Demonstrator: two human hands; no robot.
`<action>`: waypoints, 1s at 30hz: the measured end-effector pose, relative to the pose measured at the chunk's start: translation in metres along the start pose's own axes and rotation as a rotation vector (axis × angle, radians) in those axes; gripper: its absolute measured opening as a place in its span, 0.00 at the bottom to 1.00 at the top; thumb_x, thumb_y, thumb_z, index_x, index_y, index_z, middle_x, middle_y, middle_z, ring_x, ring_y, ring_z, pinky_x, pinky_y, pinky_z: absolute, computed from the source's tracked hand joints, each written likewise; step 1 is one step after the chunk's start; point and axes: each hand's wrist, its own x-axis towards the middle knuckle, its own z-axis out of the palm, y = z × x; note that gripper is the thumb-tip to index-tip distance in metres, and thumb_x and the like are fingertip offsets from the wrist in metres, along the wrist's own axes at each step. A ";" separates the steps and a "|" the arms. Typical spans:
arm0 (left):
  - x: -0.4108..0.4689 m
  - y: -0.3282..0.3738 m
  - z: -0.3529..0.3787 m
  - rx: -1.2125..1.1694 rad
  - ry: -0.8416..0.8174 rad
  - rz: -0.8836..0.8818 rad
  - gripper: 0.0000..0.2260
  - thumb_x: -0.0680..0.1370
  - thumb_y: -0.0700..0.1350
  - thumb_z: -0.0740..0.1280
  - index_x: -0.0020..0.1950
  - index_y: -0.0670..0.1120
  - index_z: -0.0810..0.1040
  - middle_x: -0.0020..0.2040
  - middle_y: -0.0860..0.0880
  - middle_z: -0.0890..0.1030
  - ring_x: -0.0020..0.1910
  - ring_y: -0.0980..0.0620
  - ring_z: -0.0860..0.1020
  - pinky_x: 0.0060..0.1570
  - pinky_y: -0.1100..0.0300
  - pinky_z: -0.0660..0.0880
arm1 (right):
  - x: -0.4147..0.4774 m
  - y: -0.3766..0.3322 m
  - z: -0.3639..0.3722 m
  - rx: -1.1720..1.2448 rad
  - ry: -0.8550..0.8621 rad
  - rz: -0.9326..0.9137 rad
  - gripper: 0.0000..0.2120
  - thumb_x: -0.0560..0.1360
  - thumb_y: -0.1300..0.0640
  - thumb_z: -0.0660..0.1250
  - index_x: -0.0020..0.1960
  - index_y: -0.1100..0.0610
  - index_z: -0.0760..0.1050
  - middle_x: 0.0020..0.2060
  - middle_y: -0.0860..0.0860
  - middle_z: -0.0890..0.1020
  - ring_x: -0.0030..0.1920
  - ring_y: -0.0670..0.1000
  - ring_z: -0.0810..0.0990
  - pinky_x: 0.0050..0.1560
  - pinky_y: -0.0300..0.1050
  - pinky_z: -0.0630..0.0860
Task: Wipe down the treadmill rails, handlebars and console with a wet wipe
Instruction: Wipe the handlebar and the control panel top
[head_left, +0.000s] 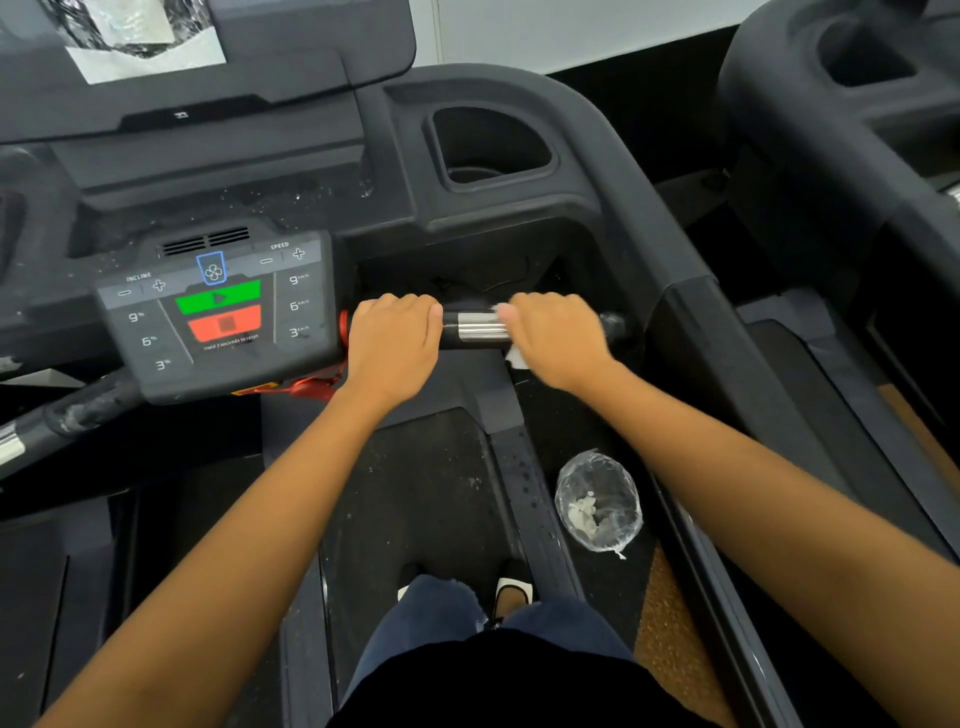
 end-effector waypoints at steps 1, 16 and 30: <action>0.000 0.000 0.000 -0.001 0.006 0.000 0.16 0.83 0.47 0.51 0.47 0.46 0.78 0.37 0.48 0.79 0.35 0.48 0.73 0.43 0.52 0.69 | -0.005 0.013 -0.001 -0.043 -0.044 0.007 0.22 0.80 0.48 0.43 0.58 0.57 0.72 0.47 0.54 0.79 0.44 0.58 0.78 0.40 0.51 0.66; -0.001 0.002 0.002 0.015 0.011 -0.021 0.17 0.83 0.48 0.50 0.47 0.47 0.78 0.39 0.49 0.79 0.35 0.51 0.71 0.44 0.53 0.68 | 0.011 0.033 -0.047 0.275 -0.632 0.111 0.16 0.67 0.58 0.72 0.53 0.58 0.72 0.45 0.54 0.80 0.44 0.55 0.80 0.44 0.50 0.79; -0.002 0.002 0.003 0.042 0.029 -0.009 0.16 0.83 0.48 0.51 0.47 0.47 0.77 0.38 0.49 0.78 0.35 0.51 0.70 0.42 0.54 0.66 | 0.003 0.032 -0.004 0.160 -0.241 0.106 0.14 0.70 0.57 0.69 0.54 0.58 0.72 0.45 0.54 0.79 0.44 0.58 0.79 0.38 0.48 0.71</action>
